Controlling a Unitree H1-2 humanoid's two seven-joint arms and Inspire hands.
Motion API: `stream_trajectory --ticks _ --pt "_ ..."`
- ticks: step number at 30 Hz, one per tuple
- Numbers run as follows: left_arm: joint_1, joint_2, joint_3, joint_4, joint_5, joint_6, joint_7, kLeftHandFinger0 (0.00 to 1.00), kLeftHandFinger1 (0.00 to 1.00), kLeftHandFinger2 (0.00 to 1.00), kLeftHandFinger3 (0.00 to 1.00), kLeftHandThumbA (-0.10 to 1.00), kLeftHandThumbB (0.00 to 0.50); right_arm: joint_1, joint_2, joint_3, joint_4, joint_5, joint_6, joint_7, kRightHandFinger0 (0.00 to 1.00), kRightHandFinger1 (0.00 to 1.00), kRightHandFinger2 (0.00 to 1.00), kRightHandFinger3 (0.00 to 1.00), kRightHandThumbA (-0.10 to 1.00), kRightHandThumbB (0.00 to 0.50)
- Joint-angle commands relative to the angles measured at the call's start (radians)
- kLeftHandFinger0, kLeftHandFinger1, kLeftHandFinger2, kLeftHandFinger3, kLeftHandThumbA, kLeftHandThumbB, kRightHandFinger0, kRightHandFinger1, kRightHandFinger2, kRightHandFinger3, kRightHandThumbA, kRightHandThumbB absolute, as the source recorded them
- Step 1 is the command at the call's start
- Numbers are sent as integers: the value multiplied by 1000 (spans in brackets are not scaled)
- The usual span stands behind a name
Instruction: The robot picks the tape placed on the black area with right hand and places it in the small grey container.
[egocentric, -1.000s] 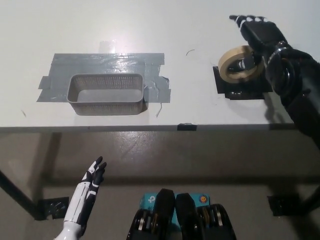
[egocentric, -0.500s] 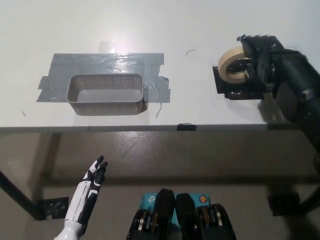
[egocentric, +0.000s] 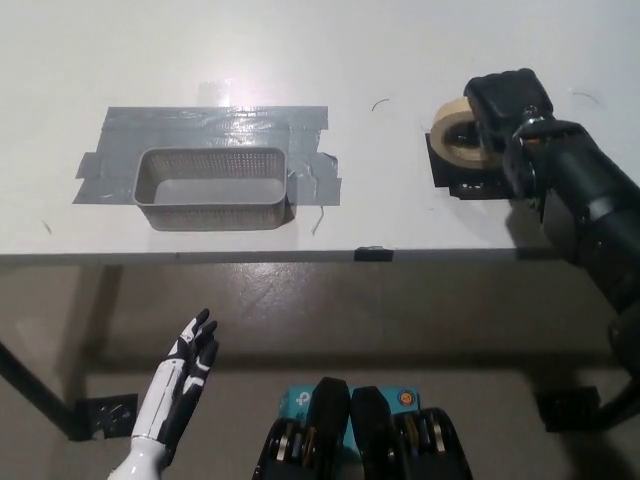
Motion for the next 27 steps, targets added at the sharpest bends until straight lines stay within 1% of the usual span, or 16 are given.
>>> stream_trajectory --ticks 1,3,5,6,8,9,10,11,13,15,17,18,21,22,24,27 --pt "-28 21 -3 -11 -8 -25 -19 994 1000 1000 1000 918 16 -65 -13 -53 -14 40 -142 -221 102 596 976 882 -100 129" --pt "-28 22 -1 -13 -10 -22 -19 991 1000 1000 1000 911 17 -77 -7 -53 -21 29 -157 -268 113 605 976 872 -100 153" --pt "-25 22 0 -10 -11 -25 -17 975 1000 1000 1000 912 14 -85 4 -68 -31 35 -210 -329 134 569 913 860 -100 165" --pt "-25 22 -1 -7 -8 -27 -16 970 1000 1000 1000 912 13 -94 13 -74 -41 37 -217 -332 71 509 875 847 -100 172" --pt "-26 20 -5 -4 -3 -30 -14 970 1000 1000 1000 907 6 -113 31 -74 -48 29 -217 -338 0 440 841 829 -100 149" --pt "-28 18 -7 -2 0 -31 -14 970 1000 1000 1000 906 6 -117 35 -78 -47 30 -221 -338 0 437 848 842 -100 149" --pt "-30 16 -9 -1 -1 -26 -15 976 1000 1000 1000 892 4 -136 59 -89 -53 40 -206 -316 0 467 877 897 -100 133" --pt "-30 15 -10 -3 2 -26 -14 972 1000 1000 1000 882 18 -155 85 -93 -58 42 -190 -291 19 494 896 922 -100 140" --pt "-31 12 -11 -6 -2 -21 -14 971 1000 1000 1000 867 12 -179 125 -105 -48 54 -186 -262 56 553 944 957 -100 131" --pt "-34 10 -15 -10 7 -15 -10 951 1000 1000 1000 870 10 -197 165 -119 -45 66 -202 -258 83 569 948 955 -100 152" --pt "-33 9 -20 -15 9 -10 -11 952 1000 1000 1000 864 0 -221 215 -116 -32 50 -189 -280 49 536 922 947 -100 133" --pt "-32 10 -23 -17 10 -8 -12 952 1000 1000 1000 863 0 -225 225 -114 -29 46 -187 -291 48 530 913 944 -100 151" --pt "-32 11 -31 -19 8 -5 -16 956 1000 1000 1000 877 4 -250 273 -126 -16 60 -190 -291 15 480 846 925 -100 146" --pt "-31 12 -34 -18 6 -7 -17 976 1000 1000 1000 877 5 -264 298 -125 -10 59 -192 -298 0 454 813 916 -100 166" --pt "-34 14 -38 -11 3 -21 -18 985 1000 1000 1000 860 1 -284 334 -139 -1 74 -188 -295 0 409 781 893 -100 165" --pt "-35 13 -50 -13 13 -25 -16 973 1000 1000 1000 853 5 -310 379 -143 7 78 -183 -295 0 374 780 930 -100 181"
